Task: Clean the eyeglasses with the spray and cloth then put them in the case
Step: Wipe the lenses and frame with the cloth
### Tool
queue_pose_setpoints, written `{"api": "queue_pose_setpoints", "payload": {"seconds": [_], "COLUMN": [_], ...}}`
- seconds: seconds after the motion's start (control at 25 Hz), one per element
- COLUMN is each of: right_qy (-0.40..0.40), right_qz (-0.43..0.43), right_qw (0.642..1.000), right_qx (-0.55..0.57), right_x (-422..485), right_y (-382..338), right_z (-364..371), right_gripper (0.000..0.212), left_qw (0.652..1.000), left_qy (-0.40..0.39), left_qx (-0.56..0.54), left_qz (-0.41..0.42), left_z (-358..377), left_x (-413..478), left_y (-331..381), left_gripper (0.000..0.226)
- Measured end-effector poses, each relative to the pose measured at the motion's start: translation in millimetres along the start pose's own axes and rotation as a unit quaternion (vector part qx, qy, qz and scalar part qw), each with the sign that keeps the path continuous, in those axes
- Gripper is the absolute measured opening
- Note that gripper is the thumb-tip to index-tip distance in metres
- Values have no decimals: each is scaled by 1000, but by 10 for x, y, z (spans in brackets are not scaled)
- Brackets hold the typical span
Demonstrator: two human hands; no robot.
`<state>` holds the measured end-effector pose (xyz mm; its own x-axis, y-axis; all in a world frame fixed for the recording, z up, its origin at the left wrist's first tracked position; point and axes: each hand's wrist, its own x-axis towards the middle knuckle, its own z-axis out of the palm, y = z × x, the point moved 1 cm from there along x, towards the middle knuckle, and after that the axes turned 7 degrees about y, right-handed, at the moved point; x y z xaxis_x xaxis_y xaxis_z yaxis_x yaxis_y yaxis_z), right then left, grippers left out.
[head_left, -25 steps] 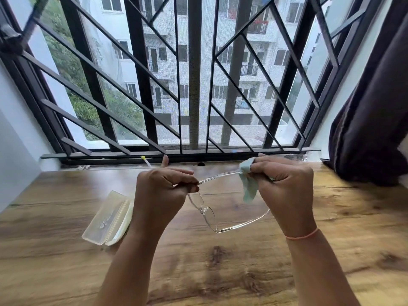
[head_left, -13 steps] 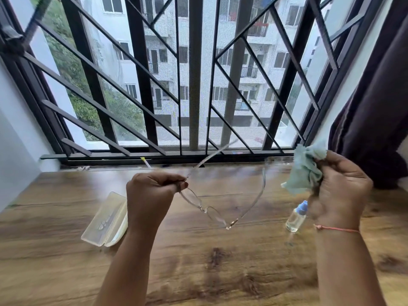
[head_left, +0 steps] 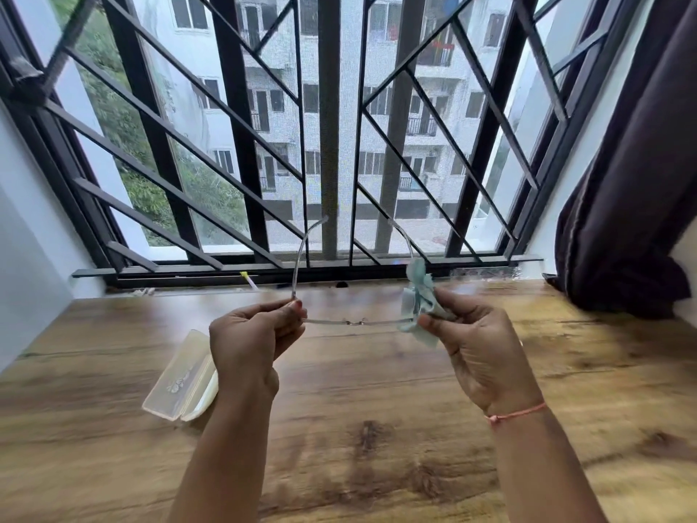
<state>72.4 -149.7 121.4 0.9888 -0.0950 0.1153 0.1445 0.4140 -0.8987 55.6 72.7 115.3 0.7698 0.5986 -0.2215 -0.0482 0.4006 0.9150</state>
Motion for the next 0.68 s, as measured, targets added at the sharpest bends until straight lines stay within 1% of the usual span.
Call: {"api": "queue_pose_setpoints", "payload": {"seconds": [0.12, 0.24, 0.36, 0.44, 0.56, 0.68], "right_qy": [18, 38, 62, 90, 149, 196], "right_qz": [-22, -1, 20, 36, 49, 70], "right_qw": [999, 999, 997, 994, 983, 969], "right_qx": [-17, -21, -44, -56, -90, -130], "right_x": [4, 43, 104, 177, 302, 449], "right_y": [7, 35, 155, 290, 595, 948], "right_z": [45, -12, -121, -241, -414, -506], "right_gripper": [28, 22, 19, 19, 21, 24], "left_qw": [1000, 999, 999, 998, 990, 968], "left_qy": [-15, -34, -41, -52, -69, -91], "left_qx": [-3, -15, -2, 36, 113, 224], "left_qz": [-6, -2, 17, 28, 51, 62], "left_z": [1, -11, 20, 69, 151, 205], "left_x": [-51, -94, -86, -42, 97, 257], "left_y": [15, -18, -172, -345, -713, -1098], "left_gripper": [18, 10, 11, 7, 19, 25]}}
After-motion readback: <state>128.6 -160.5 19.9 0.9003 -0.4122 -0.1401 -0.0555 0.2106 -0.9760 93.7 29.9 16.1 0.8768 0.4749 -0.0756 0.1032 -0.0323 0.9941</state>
